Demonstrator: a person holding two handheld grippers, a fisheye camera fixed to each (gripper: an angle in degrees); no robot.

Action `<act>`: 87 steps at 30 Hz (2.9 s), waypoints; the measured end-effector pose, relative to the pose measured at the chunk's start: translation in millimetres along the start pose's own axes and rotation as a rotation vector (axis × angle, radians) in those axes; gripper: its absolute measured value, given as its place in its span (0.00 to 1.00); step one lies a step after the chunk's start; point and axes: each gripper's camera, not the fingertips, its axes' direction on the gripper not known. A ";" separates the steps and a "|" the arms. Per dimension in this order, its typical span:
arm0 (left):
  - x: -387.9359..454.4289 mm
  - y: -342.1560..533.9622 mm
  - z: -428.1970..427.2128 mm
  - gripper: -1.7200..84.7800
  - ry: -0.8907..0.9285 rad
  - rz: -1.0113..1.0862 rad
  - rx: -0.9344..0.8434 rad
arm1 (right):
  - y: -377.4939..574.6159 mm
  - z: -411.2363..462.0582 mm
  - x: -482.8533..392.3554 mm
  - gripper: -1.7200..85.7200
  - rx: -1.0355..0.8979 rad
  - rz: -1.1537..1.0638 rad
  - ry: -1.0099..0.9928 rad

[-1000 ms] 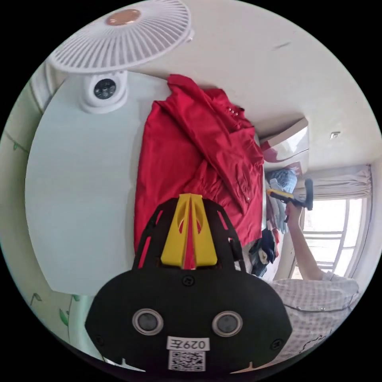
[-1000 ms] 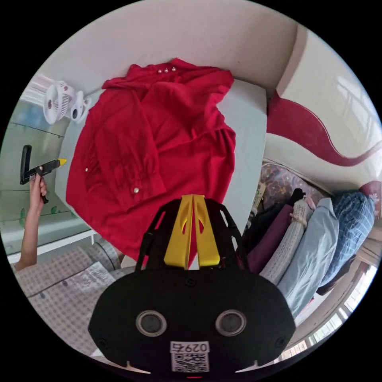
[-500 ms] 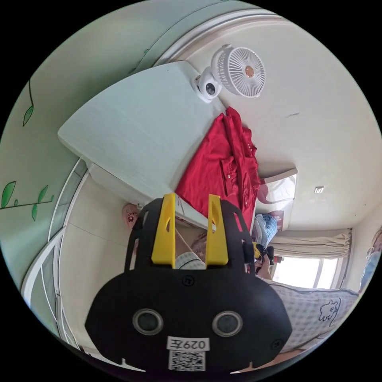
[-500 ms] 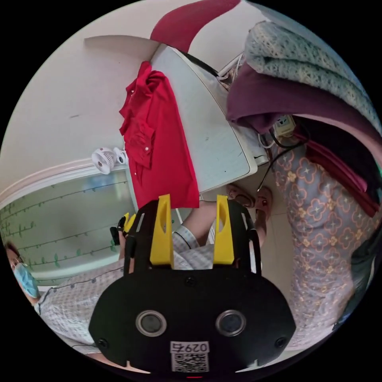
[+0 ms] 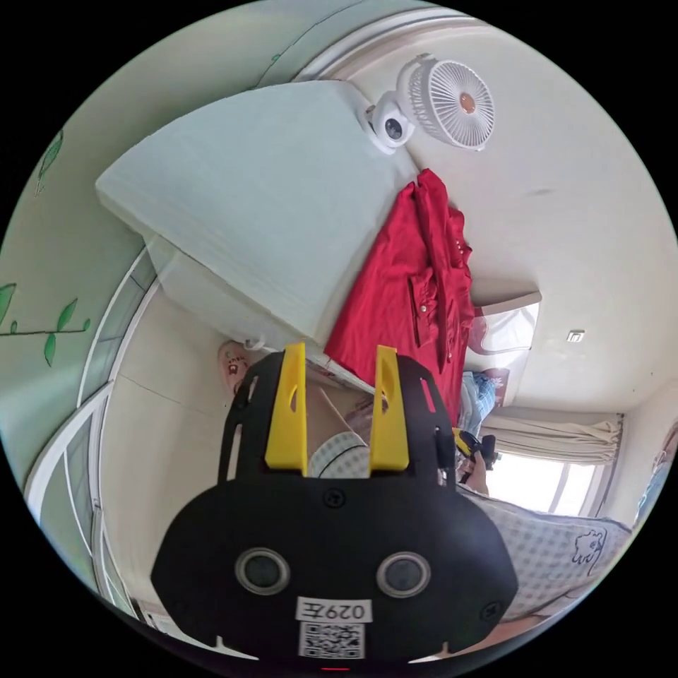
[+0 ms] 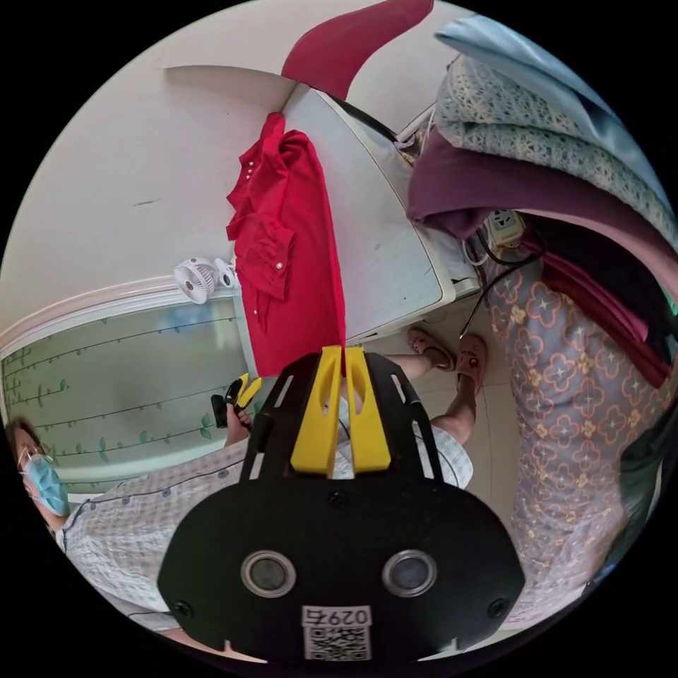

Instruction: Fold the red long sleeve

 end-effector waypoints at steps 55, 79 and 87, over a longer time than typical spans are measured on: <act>291.6 -128.3 230.4 0.01 -0.485 0.499 -0.400 | -244.4 124.8 -227.7 0.02 -0.195 -0.334 0.472; 372.0 -248.9 231.1 0.02 -0.458 0.486 -0.346 | -389.1 151.4 -342.9 0.02 -0.141 -0.324 0.725; 389.0 -231.0 157.5 0.01 -0.491 0.501 -0.101 | -376.4 113.5 -416.2 0.02 0.155 -0.490 0.753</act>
